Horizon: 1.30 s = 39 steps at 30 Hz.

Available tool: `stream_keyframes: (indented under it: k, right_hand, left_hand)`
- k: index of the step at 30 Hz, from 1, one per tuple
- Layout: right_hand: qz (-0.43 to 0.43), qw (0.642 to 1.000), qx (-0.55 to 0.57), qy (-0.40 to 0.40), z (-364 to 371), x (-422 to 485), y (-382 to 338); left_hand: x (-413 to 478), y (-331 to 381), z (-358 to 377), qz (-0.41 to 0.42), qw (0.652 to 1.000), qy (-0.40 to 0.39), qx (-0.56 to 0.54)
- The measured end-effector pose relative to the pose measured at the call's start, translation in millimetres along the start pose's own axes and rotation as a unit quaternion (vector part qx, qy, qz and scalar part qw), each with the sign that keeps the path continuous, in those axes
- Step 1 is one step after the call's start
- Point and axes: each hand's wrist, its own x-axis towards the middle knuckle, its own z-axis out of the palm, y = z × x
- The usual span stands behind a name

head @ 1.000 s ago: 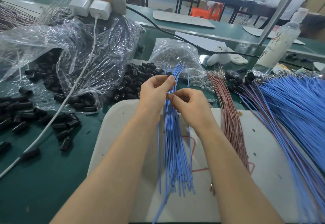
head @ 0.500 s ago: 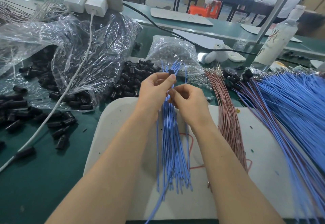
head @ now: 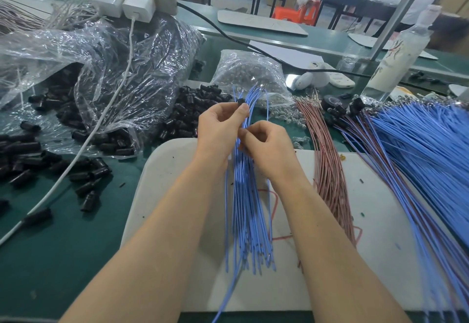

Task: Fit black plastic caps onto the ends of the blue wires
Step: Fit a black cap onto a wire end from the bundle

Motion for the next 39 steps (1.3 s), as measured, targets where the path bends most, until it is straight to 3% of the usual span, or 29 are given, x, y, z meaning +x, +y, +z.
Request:
stream_keyframes:
  k: [6, 14, 28, 35, 39]
  right_hand:
    - [0.028, 0.994, 0.093, 0.05, -0.4, 5.4, 4.7]
    - [0.026, 0.99, 0.111, 0.087, -2.1, 7.8, 9.7]
    - [0.017, 0.996, 0.049, 0.067, 2.4, 12.4, 16.1]
    - [0.007, 0.998, 0.057, 0.015, 5.4, 11.8, 14.0]
    - [0.023, 0.989, 0.068, -0.129, -2.7, 2.7, 8.0]
  left_hand:
    - [-1.6, 0.3, 0.9, -0.008, 0.999, -0.051, -0.005]
    - [-5.5, 1.7, 4.3, 0.008, 0.996, -0.081, 0.021]
    - [-4.9, 3.5, 2.9, 0.019, 0.999, -0.024, 0.026]
    - [-0.7, 3.2, -0.3, -0.011, 1.0, 0.0, 0.012]
    - [7.7, 7.3, -8.0, -0.027, 0.998, 0.051, -0.027]
